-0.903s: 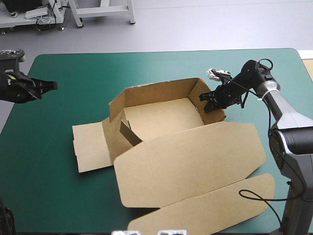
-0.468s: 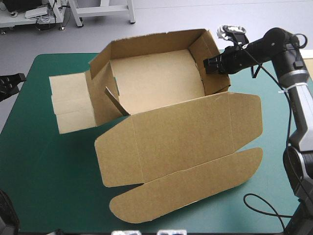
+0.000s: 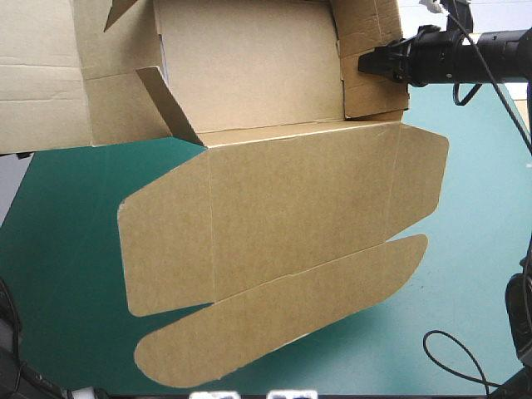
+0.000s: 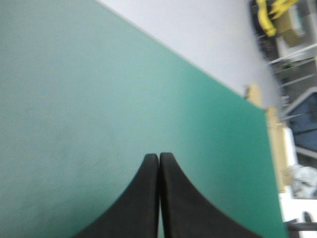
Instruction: Fold the box
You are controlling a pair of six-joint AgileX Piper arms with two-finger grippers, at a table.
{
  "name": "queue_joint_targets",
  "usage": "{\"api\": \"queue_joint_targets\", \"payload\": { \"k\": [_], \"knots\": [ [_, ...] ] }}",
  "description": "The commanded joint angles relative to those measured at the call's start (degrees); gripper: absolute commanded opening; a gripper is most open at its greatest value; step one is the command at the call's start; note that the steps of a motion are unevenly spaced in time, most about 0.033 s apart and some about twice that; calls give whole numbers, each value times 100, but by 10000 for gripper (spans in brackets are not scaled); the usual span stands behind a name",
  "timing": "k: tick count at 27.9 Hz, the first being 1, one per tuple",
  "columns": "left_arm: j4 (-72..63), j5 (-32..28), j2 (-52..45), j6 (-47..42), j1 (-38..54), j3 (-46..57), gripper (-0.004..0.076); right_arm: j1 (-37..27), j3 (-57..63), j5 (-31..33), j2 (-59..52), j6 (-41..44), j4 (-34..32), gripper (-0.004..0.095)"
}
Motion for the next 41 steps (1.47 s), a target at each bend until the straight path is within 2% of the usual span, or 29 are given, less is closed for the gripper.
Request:
{"api": "queue_joint_targets", "payload": {
  "k": [1, 9, 14, 18, 32, 41],
  "knots": [
    [-1683, 430, -136, 249, -285, -182, -9, -14, -180, 2, -250, 57, 463, -12],
    [-2347, 430, -432, 341, -1320, -192, -9, -14, -169, -534, -154, 129, 139, -12],
    [-2348, 430, -829, 402, -1616, -192, -9, -14, -159, -535, -63, 360, -524, -12],
    [-2346, 420, -1133, 475, -1709, -192, -9, 10, -159, -532, 37, 371, -601, -12],
    [-2288, 421, -1663, 384, -2080, -192, -9, 846, -149, -1002, 437, 662, -1706, -12],
    [-1667, 395, -1673, 222, -2142, -192, -9, 858, -149, -1104, 509, 662, -1552, -12]
  ]
}}
